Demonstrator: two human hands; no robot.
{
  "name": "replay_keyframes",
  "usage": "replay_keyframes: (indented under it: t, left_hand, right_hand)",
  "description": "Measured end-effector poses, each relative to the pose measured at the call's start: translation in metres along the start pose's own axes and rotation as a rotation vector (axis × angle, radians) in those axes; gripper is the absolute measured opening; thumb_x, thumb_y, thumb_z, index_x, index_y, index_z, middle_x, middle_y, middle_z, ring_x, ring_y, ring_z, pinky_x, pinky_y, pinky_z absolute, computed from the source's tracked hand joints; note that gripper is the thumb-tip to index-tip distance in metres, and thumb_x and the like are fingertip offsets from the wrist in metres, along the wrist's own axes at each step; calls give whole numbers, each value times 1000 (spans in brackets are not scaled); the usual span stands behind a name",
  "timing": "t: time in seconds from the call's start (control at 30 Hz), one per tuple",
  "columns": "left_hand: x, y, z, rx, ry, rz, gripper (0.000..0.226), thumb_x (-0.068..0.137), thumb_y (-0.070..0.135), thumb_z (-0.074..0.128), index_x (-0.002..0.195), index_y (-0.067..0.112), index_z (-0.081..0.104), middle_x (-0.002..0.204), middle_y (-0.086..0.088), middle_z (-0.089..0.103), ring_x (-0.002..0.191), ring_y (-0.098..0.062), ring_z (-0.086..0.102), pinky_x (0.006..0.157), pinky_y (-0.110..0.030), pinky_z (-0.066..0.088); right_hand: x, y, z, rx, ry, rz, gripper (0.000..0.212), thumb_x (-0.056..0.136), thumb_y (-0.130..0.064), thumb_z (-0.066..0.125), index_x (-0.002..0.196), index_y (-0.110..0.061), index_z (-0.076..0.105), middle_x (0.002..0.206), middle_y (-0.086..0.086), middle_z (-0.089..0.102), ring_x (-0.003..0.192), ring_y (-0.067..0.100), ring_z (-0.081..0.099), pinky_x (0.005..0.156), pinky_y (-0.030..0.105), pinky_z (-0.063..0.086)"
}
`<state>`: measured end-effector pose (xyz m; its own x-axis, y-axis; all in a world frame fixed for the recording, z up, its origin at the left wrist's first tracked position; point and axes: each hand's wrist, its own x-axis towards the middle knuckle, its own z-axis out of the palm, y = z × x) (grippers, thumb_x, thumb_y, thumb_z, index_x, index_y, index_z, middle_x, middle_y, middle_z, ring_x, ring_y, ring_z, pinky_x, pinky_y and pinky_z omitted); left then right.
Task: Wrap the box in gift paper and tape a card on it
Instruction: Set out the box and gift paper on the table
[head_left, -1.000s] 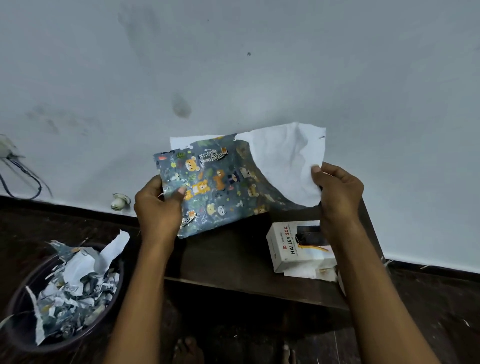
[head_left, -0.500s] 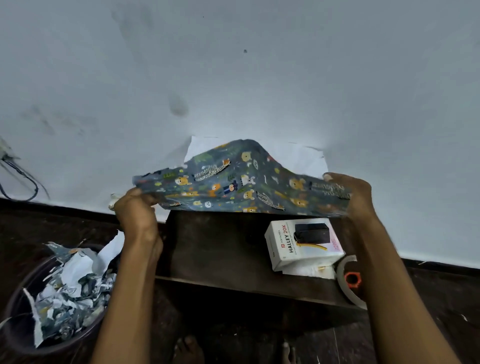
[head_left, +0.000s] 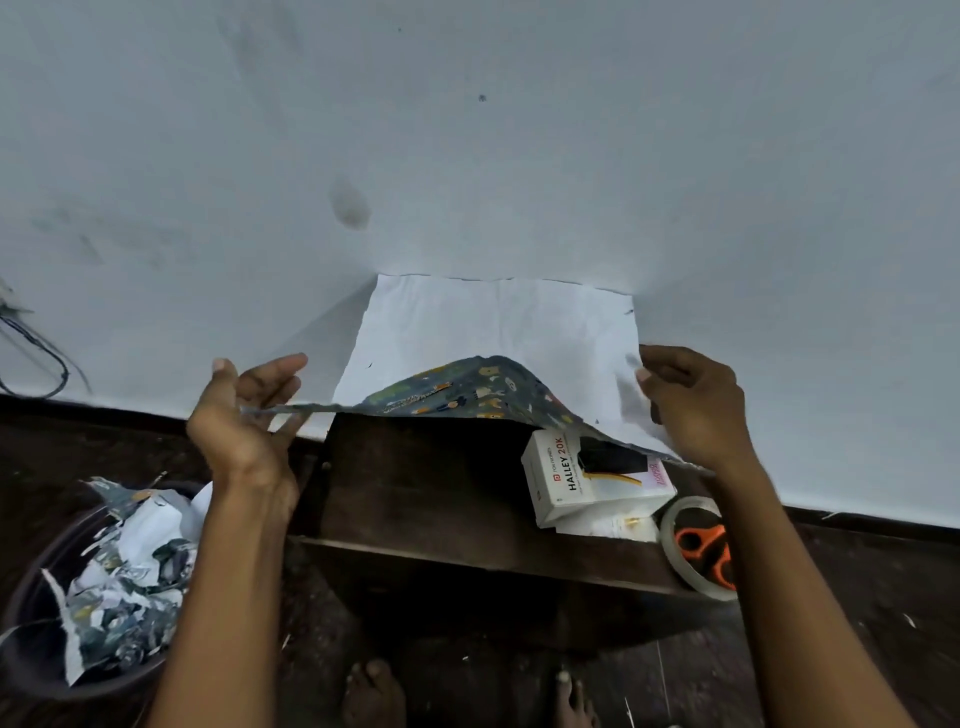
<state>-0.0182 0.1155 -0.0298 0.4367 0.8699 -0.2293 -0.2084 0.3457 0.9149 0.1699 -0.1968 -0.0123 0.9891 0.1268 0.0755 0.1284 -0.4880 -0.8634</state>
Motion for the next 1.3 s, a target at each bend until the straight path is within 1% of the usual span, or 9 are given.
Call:
replay_keyframes:
  t: [0.23,0.33,0.43,0.57,0.67,0.8,0.97,1.1,1.3]
  left_hand:
    - [-12,3,1,224,-54,446,37,94,39,48,93,11,74,102,-12,76,92,-24,71,76,-35,43]
    - [-29,11,7,493,25,750,21,89,22,59,96,11,76,95,-3,75,92,-20,69,83,-34,50]
    - [-54,17,15,684,100,918,24,81,8,59,96,13,76,95,6,74,91,-22,67,90,-44,51]
    - [-87,21,21,740,-48,1051,33,75,9,54,100,14,74,102,12,72,96,-21,65,93,-42,43]
    - [-103,21,27,832,-282,1082,53,62,11,53,112,17,71,109,13,70,102,-16,63,97,-31,32]
    - [-111,9,40,1018,-429,1097,60,55,11,55,112,22,70,107,15,67,107,-11,58,105,-31,26]
    - [-108,-2,46,1027,-337,1100,40,64,-5,60,88,24,75,84,15,70,96,-12,59,103,-23,15]
    - [-107,2,50,1001,-267,1090,39,67,-9,63,83,25,74,81,17,69,99,-15,58,100,-23,13]
    - [-104,8,49,976,-160,1035,35,63,-4,65,70,30,71,91,18,69,112,-17,52,96,-33,16]
  right_hand:
    - [-35,10,-16,5,150,70,37,89,7,53,110,-14,75,103,-2,72,100,19,67,92,36,55]
    - [-47,13,-18,62,199,81,44,83,13,44,110,-9,70,102,5,72,98,21,68,94,41,56]
    - [-56,14,-21,61,268,85,31,85,9,52,106,-8,66,98,5,70,96,22,67,85,32,54]
    - [-71,16,-30,26,253,91,21,86,3,60,83,-16,69,84,0,70,87,22,67,74,30,52]
    - [-87,11,-26,-64,123,-3,32,82,9,60,73,-19,73,82,-3,72,80,12,66,63,11,43]
    - [-96,3,-13,-247,-6,-193,40,72,14,65,93,-17,80,99,0,72,95,22,63,71,25,42]
    - [-92,-4,-14,-445,-134,-381,71,49,-19,60,119,-24,75,129,-1,65,122,28,54,102,45,44]
    - [-79,-7,-8,-768,-329,-422,103,49,-41,57,150,-32,43,161,-5,35,151,16,26,121,43,0]
    - [-67,-4,-5,-798,-408,-282,108,47,-40,55,153,-34,34,145,-3,41,146,18,30,122,52,-7]
